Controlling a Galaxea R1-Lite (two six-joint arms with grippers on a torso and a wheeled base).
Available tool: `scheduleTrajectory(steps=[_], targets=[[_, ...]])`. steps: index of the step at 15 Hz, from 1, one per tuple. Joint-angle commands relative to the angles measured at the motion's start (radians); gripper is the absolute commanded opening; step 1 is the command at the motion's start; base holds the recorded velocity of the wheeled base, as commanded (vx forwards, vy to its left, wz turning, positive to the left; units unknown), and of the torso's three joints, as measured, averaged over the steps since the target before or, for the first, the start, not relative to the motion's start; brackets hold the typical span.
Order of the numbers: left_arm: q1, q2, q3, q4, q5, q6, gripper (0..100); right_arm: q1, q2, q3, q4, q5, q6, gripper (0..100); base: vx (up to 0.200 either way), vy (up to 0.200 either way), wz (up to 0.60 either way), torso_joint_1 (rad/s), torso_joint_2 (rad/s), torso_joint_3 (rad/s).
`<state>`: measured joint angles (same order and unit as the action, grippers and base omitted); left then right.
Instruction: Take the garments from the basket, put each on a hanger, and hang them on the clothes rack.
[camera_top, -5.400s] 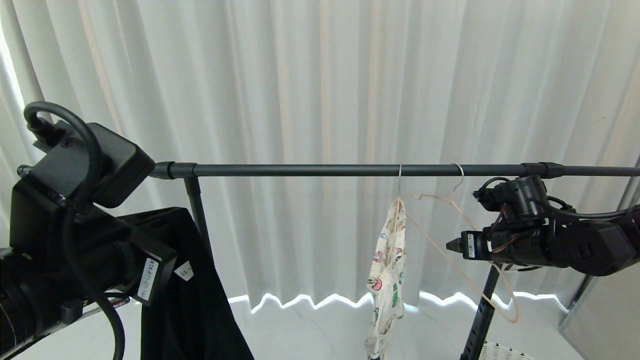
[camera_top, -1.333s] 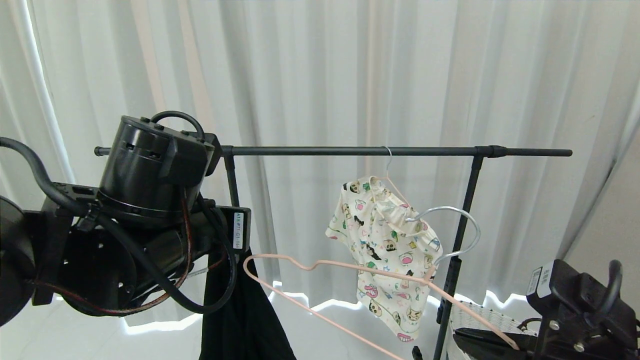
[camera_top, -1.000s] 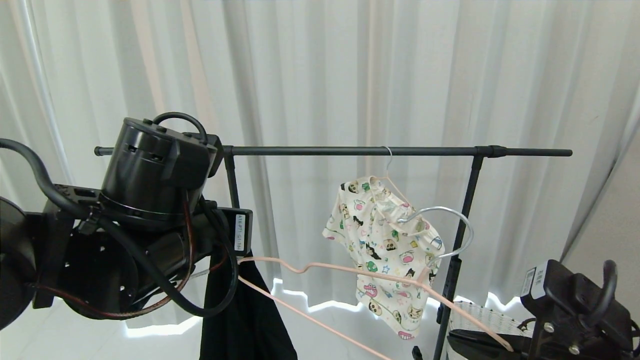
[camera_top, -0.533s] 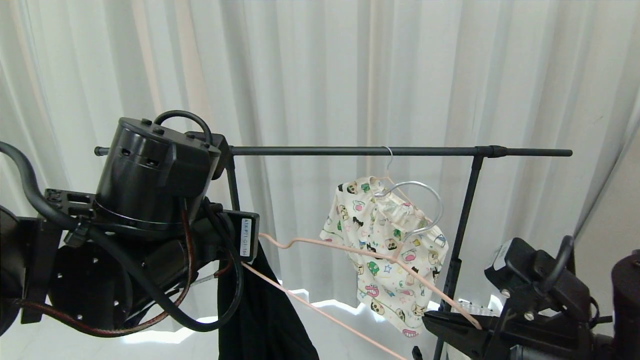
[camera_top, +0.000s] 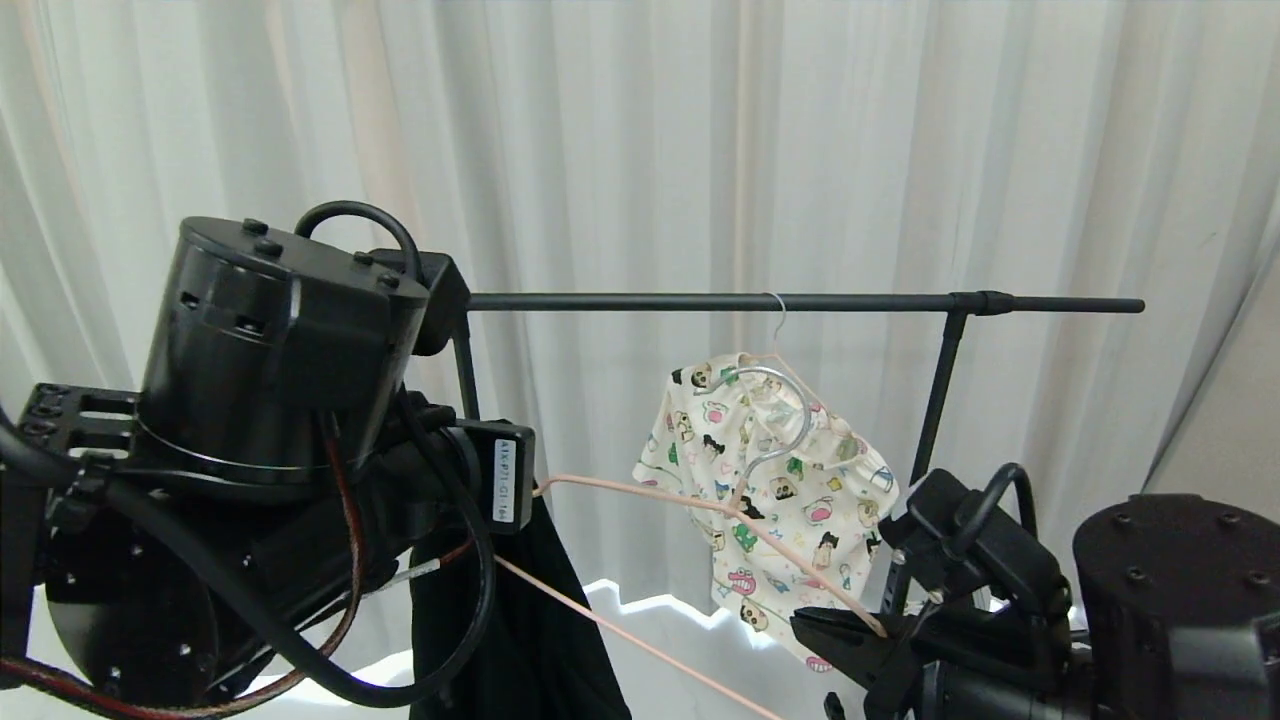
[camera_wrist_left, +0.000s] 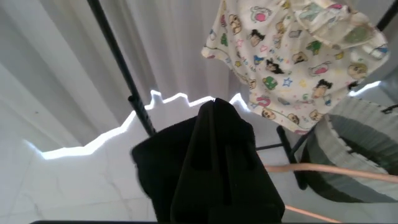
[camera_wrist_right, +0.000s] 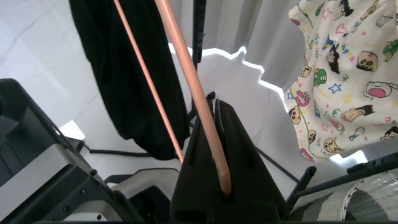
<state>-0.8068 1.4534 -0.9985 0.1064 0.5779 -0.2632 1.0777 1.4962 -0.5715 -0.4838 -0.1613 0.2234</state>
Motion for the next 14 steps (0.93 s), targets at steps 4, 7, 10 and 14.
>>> scheduleTrajectory(steps=[4,7,10,14], targets=[[-0.129,0.002,-0.022,-0.056,-0.016,-0.001,0,0.048,0.131,-0.100,-0.006,0.000,0.047,0,0.000,0.000,0.00,0.000,0.00,0.000],[-0.175,0.002,0.006,-0.128,-0.026,-0.001,0,0.074,0.191,-0.134,-0.042,-0.004,0.059,0,0.000,0.000,0.00,0.000,0.00,0.000],[-0.198,-0.005,0.052,-0.191,-0.026,0.004,0,0.074,0.210,-0.153,-0.048,-0.027,0.093,0,0.000,0.000,0.00,0.000,0.00,0.000],[-0.203,-0.050,0.075,-0.192,-0.027,0.005,0,0.073,0.208,-0.153,-0.048,-0.080,0.136,0,0.000,0.000,0.00,0.000,0.00,0.000]])
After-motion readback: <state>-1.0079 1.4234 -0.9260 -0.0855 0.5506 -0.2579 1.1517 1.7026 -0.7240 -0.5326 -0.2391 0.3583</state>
